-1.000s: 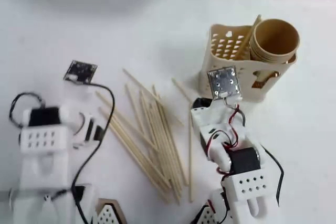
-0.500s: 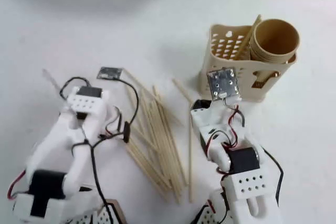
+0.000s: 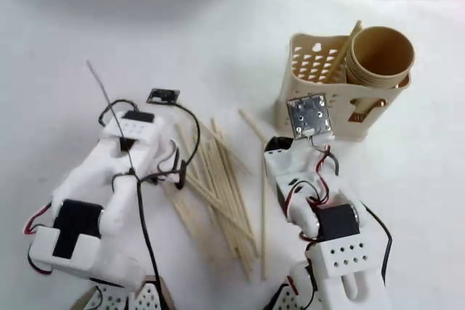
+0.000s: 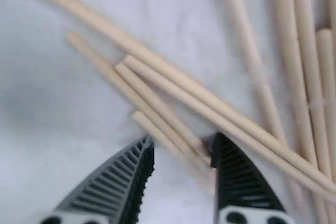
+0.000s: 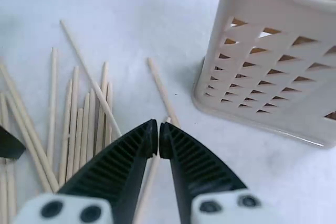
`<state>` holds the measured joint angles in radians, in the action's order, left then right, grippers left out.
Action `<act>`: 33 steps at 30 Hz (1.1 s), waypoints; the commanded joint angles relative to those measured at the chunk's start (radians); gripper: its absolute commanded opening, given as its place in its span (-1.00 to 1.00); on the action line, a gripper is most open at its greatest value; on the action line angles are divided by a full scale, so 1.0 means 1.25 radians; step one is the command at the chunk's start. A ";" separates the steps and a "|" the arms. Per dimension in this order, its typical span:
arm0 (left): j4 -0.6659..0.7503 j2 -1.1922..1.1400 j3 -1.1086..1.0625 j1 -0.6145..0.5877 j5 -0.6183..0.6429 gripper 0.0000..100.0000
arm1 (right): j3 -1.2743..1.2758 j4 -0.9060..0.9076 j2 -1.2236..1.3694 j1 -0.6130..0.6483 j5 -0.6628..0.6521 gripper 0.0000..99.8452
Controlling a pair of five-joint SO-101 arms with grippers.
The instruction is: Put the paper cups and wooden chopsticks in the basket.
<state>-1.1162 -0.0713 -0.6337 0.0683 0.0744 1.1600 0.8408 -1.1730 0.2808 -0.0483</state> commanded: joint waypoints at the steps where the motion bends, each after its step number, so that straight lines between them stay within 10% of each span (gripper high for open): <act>1: 0.014 -0.024 0.043 0.001 0.002 -0.90 | -0.004 -0.014 -0.018 -0.002 0.001 -0.96; 14: -0.092 -0.041 0.131 0.001 -0.037 -0.95 | -0.004 -0.014 -0.018 -0.003 0.001 -0.96; 33: -0.479 -0.041 0.770 0.002 -0.086 -0.96 | -0.004 -0.019 -0.018 -0.039 0.002 -0.96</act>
<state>-1.6594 -0.1266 0.1611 0.0652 -0.0069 1.1600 0.8408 -1.1730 0.2608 -0.0483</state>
